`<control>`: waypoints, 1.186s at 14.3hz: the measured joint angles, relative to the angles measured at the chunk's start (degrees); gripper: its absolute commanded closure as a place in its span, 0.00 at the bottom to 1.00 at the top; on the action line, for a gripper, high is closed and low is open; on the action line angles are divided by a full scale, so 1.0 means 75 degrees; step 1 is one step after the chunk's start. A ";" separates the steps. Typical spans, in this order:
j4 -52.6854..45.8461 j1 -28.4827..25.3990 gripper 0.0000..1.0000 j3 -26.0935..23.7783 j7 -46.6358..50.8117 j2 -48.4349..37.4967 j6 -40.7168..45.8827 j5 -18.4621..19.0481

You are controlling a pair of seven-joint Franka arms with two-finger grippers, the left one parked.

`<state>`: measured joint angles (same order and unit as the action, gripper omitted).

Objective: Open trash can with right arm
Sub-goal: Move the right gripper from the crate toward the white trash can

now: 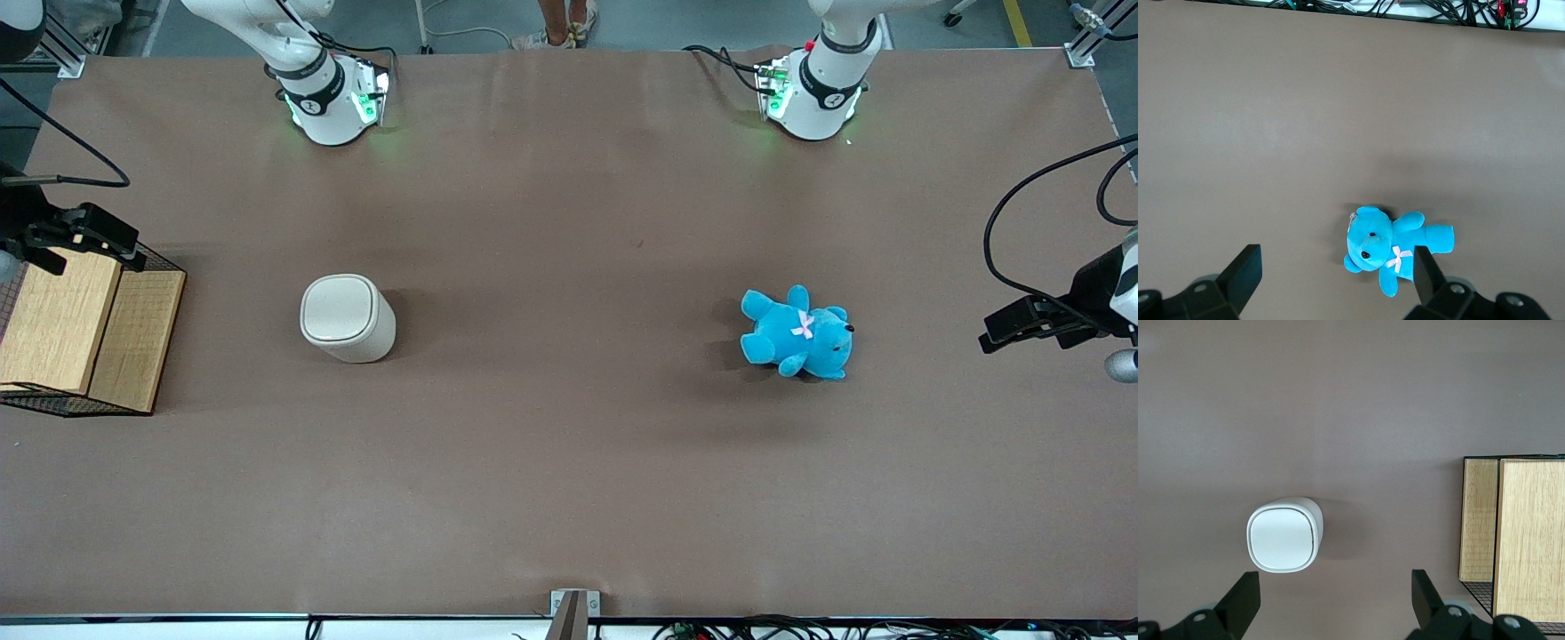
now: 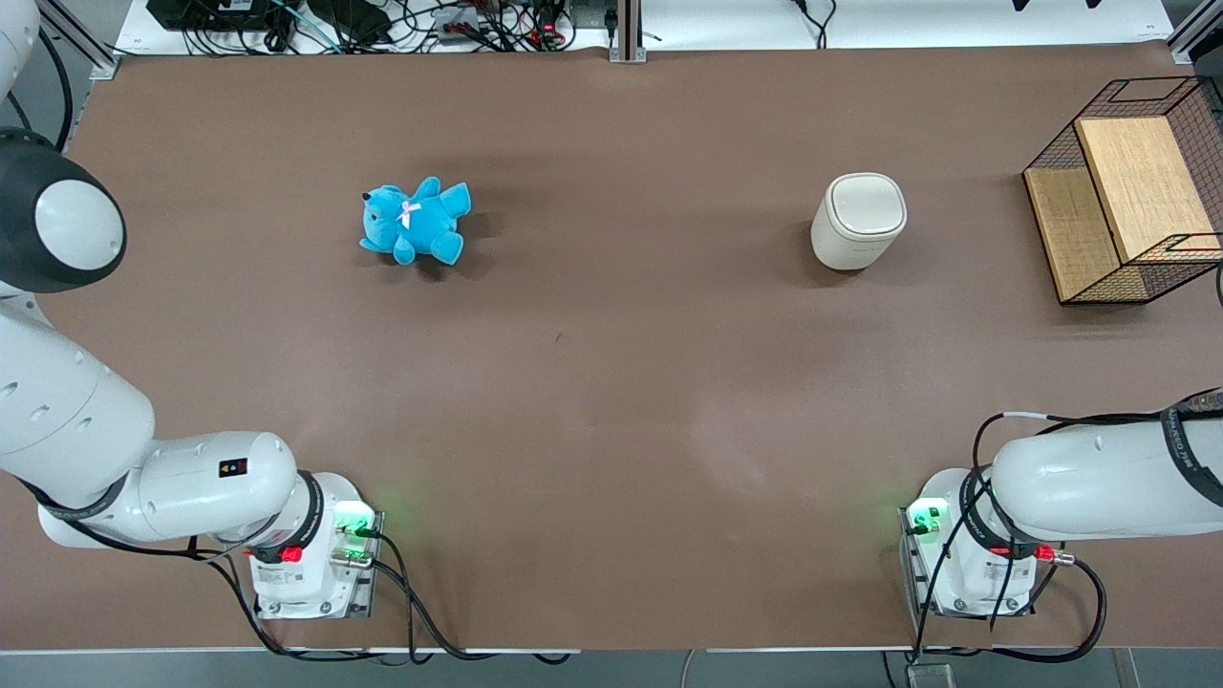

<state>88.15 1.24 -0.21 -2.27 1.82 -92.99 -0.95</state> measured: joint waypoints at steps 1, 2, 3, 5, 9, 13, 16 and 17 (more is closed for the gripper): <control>0.0000 0.0000 0.00 0.0000 0.0000 0.0000 0.0000 0.0000; 0.0000 0.0000 0.00 0.0000 0.0000 0.0000 0.0000 0.0000; 0.0000 0.0000 0.00 0.0000 0.0000 0.0000 0.0000 0.0000; 0.0000 0.0000 0.00 0.0000 0.0000 0.0000 0.0001 0.0000; 0.0024 0.0000 0.73 -0.0004 0.0003 0.0000 0.0011 0.0000; 0.0319 -0.0118 1.00 -0.0052 0.0002 0.0029 0.0018 -0.0001; 0.0950 -0.0422 1.00 -0.0083 0.0007 0.0118 -0.0032 -0.0001; 0.1187 -0.0537 1.00 -0.0089 0.0016 0.0174 -0.0091 -0.0001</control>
<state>97.05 -2.78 -0.88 -2.15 3.13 -93.67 -0.95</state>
